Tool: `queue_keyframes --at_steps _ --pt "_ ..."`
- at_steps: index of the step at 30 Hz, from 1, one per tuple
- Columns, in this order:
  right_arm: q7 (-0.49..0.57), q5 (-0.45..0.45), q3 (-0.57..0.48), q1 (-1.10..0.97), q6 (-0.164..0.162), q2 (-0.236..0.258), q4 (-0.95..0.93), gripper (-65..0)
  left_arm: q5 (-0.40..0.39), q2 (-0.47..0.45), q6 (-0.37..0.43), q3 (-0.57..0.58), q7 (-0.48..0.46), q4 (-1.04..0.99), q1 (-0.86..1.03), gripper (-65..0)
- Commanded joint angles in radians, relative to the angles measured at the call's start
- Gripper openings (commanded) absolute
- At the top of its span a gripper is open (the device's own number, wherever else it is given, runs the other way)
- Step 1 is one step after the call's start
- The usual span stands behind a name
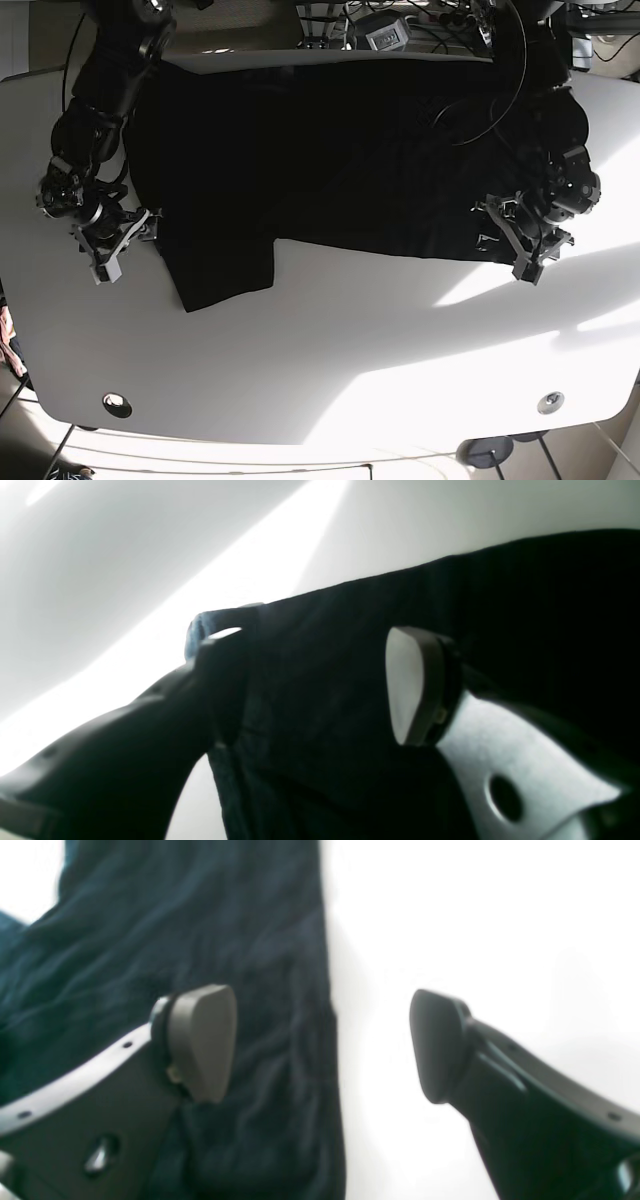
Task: Fold the T-shirt properly
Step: 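Lower both grippers to the shirt's side edges and grasp them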
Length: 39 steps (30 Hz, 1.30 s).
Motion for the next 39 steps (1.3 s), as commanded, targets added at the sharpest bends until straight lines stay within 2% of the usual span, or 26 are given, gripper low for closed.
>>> queue_keyframes --at_steps 1,5,13,14,16,19,21,23,25,27,31,39 --pt "0.070 -0.037 0.001 0.070 0.002 0.014 -0.062 -13.3 -0.014 -0.012 0.004 -0.002 -0.020 0.017 -0.018 -25.8" --pt "0.143 -0.083 0.001 0.116 0.002 0.016 -0.191 -13.3 -0.014 -0.013 0.004 -0.003 -0.020 0.017 -0.015 -25.8" --pt "0.151 -0.083 0.000 0.064 0.002 -0.033 -0.205 -13.6 -0.016 -0.052 0.016 -0.005 -0.022 0.011 -0.026 -25.6" --pt "0.151 -0.083 0.000 0.063 0.002 -0.035 -0.205 -15.7 -0.016 -0.052 0.036 -0.005 -0.022 0.011 -0.035 -25.6" --pt "0.151 -0.083 0.000 0.061 0.002 -0.045 -0.205 -26.3 -0.016 -0.052 0.105 -0.005 -0.022 0.004 -0.067 -25.4" --pt "0.151 -0.083 0.000 0.061 0.002 -0.047 -0.205 -50.7 -0.016 -0.052 0.205 -0.005 -0.022 -0.042 -0.106 -25.0" --pt "0.151 -0.087 0.000 0.061 0.002 -0.048 -0.205 -62.3 -0.016 -0.050 0.260 -0.005 -0.022 -0.090 -0.141 -19.7" --pt "0.151 -0.086 0.000 0.061 0.002 -0.048 -0.205 -62.8 -0.016 -0.050 0.329 -0.005 -0.023 -0.145 -0.179 -13.8" --pt "0.151 -0.083 0.001 0.061 0.002 -0.048 -0.205 -62.8 -0.016 -0.050 0.377 -0.002 -0.023 -0.214 -0.213 -10.4" --pt "0.151 -0.083 0.001 0.061 0.002 -0.048 -0.204 -62.8 -0.017 -0.050 0.377 0.000 -0.027 -0.297 -0.245 -9.4" --pt "0.151 -0.083 0.001 0.064 0.002 -0.052 -0.204 -62.8 -0.019 -0.069 0.377 0.003 -0.105 -0.463 -0.276 -9.2" --pt "0.151 -0.083 0.008 0.061 0.002 -0.052 -0.204 -62.8 -0.020 -0.075 0.355 0.004 -0.106 -0.478 -0.230 -9.3"
